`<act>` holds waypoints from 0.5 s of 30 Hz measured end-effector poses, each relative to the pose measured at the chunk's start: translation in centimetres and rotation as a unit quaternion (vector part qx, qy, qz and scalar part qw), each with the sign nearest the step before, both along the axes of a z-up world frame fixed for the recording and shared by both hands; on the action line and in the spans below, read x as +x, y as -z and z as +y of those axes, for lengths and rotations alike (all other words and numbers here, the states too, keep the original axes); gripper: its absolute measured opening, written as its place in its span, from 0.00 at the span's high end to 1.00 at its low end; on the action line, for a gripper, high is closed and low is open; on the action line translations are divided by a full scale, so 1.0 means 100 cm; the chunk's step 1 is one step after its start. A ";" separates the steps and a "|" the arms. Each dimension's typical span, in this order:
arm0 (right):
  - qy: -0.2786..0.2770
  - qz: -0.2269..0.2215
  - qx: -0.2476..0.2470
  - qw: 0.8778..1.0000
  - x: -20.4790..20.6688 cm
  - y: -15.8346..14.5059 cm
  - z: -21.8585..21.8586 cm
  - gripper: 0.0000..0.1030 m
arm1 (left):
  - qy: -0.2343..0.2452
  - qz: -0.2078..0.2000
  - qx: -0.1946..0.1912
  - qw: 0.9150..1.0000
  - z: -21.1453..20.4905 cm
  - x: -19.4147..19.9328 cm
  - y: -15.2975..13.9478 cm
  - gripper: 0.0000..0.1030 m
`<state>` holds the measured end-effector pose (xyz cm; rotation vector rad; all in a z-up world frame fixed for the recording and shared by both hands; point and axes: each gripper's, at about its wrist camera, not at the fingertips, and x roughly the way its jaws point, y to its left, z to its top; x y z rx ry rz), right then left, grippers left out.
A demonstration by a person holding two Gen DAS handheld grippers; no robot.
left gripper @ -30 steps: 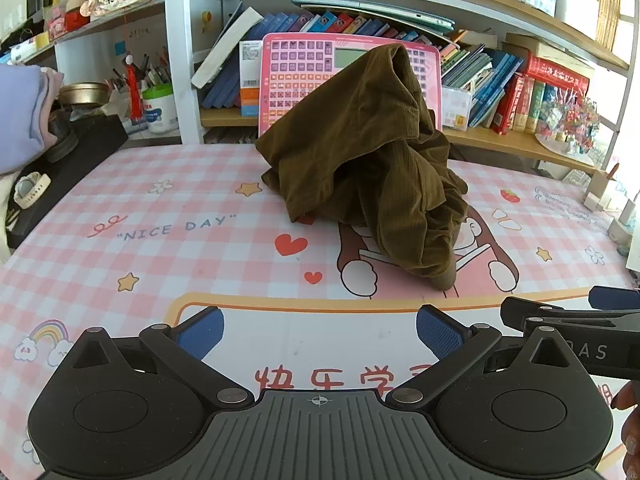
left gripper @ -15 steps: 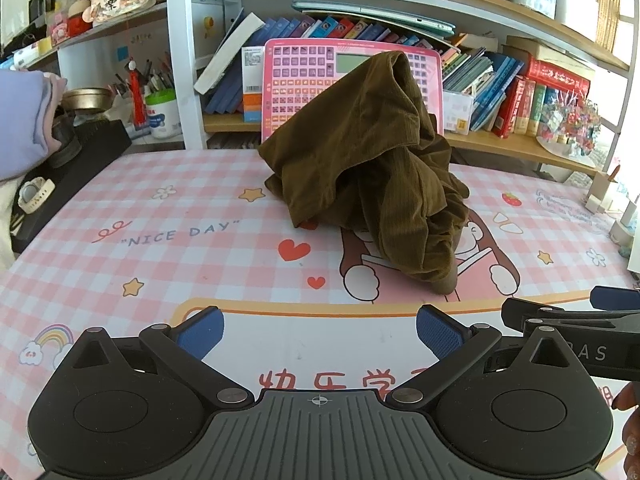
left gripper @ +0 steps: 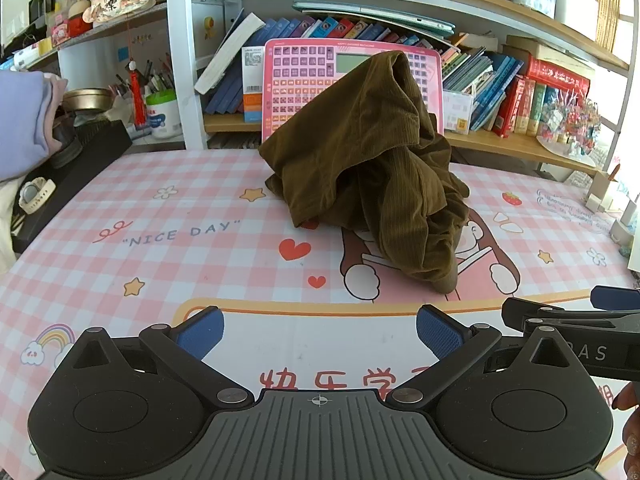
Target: Fold clothes
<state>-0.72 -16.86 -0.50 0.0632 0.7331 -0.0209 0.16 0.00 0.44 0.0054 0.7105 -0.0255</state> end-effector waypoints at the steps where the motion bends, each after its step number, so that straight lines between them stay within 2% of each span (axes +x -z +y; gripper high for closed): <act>1: 0.000 0.000 0.000 1.000 0.000 0.000 0.000 0.02 | 0.000 0.001 0.000 1.000 0.000 0.000 0.000 0.00; 15: 0.000 0.002 0.001 1.000 0.000 0.001 0.000 0.02 | -0.005 0.008 0.002 1.000 0.000 0.001 0.003 0.00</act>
